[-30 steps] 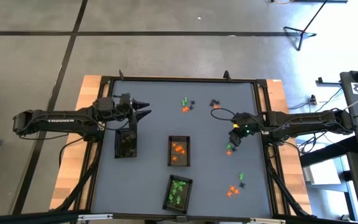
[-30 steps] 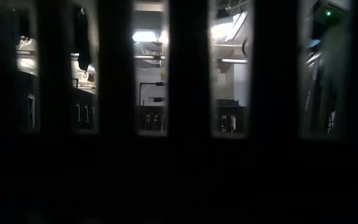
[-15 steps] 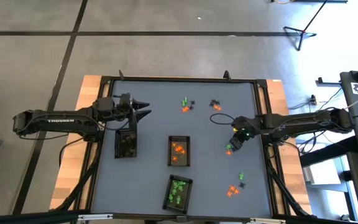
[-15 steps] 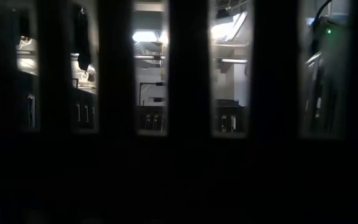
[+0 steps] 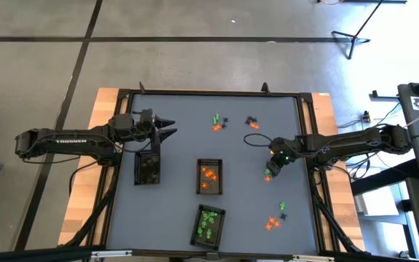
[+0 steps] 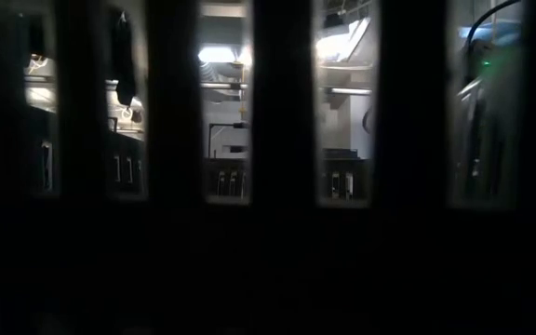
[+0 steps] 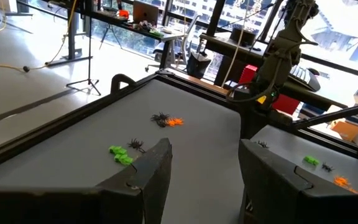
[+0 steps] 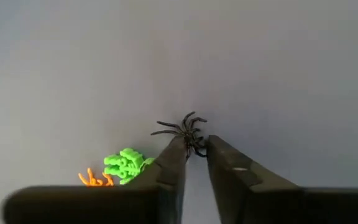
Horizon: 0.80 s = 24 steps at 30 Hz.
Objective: Sort Halloween decoration
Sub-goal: Put the black spider toy into the top left black basket
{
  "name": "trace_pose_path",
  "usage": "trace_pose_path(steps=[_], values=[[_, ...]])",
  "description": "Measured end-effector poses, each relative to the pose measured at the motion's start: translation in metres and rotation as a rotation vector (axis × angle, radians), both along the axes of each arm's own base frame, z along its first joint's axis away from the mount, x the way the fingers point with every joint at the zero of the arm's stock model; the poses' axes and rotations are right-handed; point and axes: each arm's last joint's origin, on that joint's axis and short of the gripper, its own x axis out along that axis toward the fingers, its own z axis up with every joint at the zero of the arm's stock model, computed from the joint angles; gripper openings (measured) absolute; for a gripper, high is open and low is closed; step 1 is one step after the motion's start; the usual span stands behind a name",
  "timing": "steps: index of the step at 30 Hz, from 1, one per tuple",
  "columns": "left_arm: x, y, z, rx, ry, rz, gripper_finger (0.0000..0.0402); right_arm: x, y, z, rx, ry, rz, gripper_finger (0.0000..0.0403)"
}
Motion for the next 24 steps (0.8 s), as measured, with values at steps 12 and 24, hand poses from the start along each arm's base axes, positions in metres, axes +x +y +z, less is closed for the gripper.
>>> trace_pose_path(steps=[12, 24], values=[[0.0, 0.0, 0.0, 0.0, 0.002, 0.005, 0.0179, 0.012, -0.001, 0.017, -0.045, -0.115, 0.067, 0.0004], [0.0, 0.0, 0.0, -0.012, -0.001, 0.006, 0.0179, 0.043, -0.006, 0.063, -0.239, -0.357, 0.099, 0.0001]])
